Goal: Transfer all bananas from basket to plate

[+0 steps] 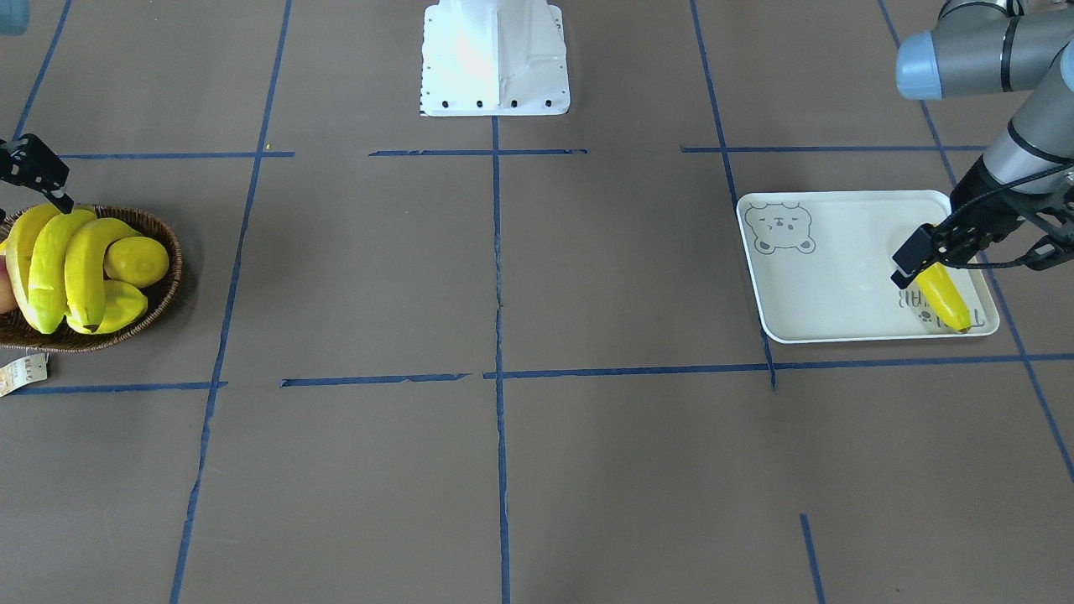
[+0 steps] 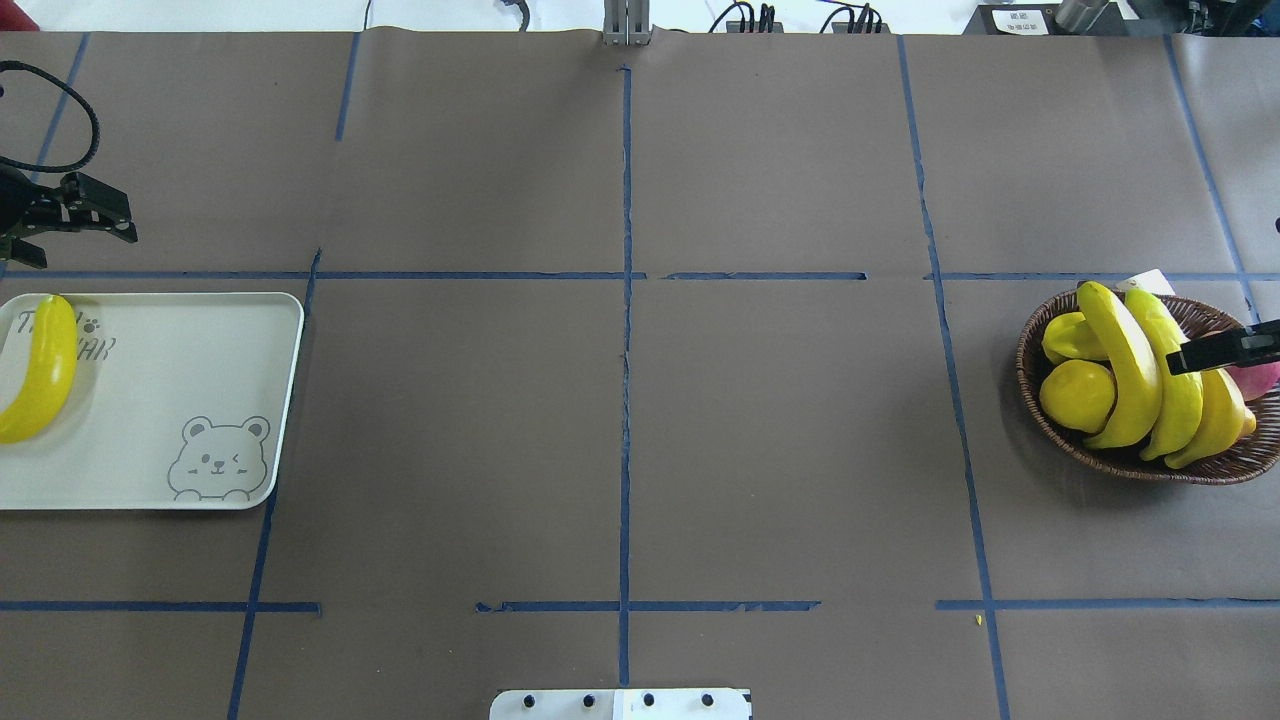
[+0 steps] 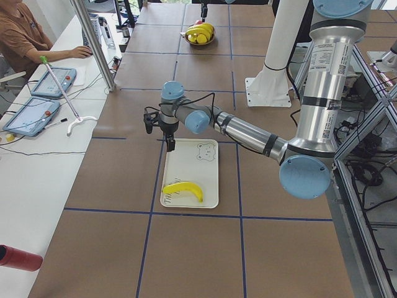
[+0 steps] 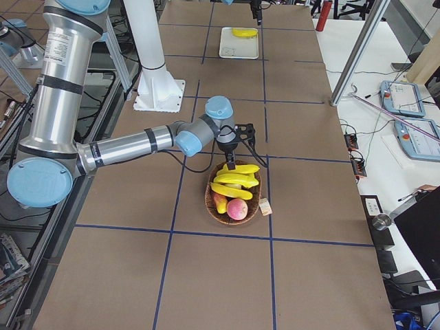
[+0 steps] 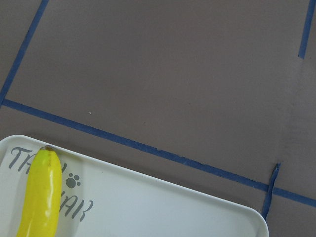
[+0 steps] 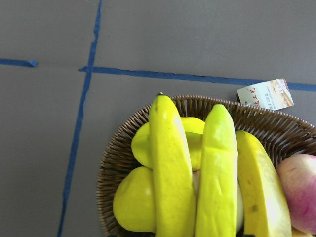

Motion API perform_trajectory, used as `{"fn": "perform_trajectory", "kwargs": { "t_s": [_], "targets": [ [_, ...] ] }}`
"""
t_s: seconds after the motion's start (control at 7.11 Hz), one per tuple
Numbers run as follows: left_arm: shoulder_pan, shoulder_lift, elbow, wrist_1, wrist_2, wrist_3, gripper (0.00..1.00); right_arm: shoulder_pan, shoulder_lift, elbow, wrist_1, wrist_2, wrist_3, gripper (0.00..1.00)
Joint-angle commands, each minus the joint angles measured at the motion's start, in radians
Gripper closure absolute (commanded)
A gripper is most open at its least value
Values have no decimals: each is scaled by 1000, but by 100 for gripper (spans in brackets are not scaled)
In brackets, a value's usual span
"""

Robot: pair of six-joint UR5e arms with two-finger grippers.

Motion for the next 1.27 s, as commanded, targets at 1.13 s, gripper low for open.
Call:
{"fn": "perform_trajectory", "kwargs": {
  "t_s": [1.13],
  "targets": [
    [0, 1, 5, -8, 0, 2, 0, -61, 33, -85, -3, 4, -38, 37]
  ]
}}
